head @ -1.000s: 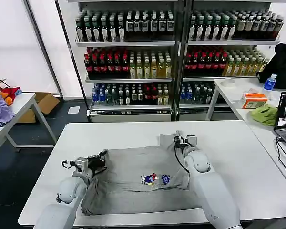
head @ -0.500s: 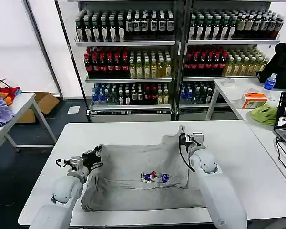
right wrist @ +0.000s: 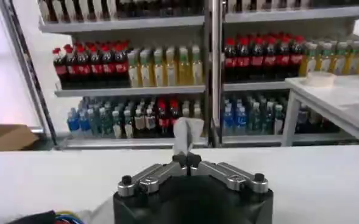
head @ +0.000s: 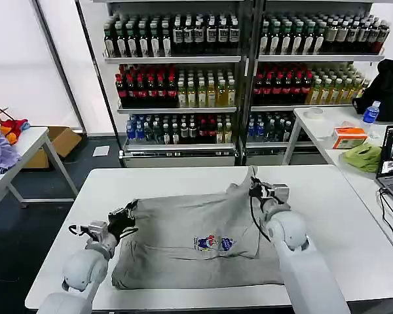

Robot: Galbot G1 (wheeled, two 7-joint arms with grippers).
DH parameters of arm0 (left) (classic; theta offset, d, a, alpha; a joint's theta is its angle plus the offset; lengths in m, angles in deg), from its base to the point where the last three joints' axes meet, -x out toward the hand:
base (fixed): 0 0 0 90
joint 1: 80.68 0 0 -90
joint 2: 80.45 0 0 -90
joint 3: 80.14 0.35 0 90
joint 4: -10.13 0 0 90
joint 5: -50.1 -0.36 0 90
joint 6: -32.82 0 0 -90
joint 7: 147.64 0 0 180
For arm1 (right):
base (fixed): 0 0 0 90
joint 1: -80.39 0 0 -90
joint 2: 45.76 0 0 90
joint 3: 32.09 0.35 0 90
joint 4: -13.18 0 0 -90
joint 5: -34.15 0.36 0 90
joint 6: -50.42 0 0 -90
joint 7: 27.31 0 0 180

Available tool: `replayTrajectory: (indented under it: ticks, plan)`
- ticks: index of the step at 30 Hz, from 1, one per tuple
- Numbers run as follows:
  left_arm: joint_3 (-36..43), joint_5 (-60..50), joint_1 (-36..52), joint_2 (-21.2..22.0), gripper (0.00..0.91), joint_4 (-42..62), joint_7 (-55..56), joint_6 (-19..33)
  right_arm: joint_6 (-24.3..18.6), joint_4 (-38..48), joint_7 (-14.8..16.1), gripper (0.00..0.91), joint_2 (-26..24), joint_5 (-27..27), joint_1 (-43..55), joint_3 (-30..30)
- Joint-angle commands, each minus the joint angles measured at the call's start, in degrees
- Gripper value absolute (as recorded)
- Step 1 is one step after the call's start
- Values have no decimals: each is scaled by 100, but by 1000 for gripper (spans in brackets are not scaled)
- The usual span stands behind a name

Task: Fold and organize the clothes.

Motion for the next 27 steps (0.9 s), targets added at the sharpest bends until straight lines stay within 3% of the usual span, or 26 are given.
replayTrajectory:
  ticks: [1, 16, 27]
  plan:
    - [-250, -129, -898, 1, 10, -664, -94, 178, -36, -1494, -146, 0, 20, 1, -1524, 287]
    - [-411, -476, -1517, 295, 10, -787, -156, 297, -126, -2015, -533, 0, 94, -337, -2828, 593]
    - [-417, -649, -1664, 292, 10, -787, -234, 367, -209, -2022, -563, 0, 123, -630, -3194, 535]
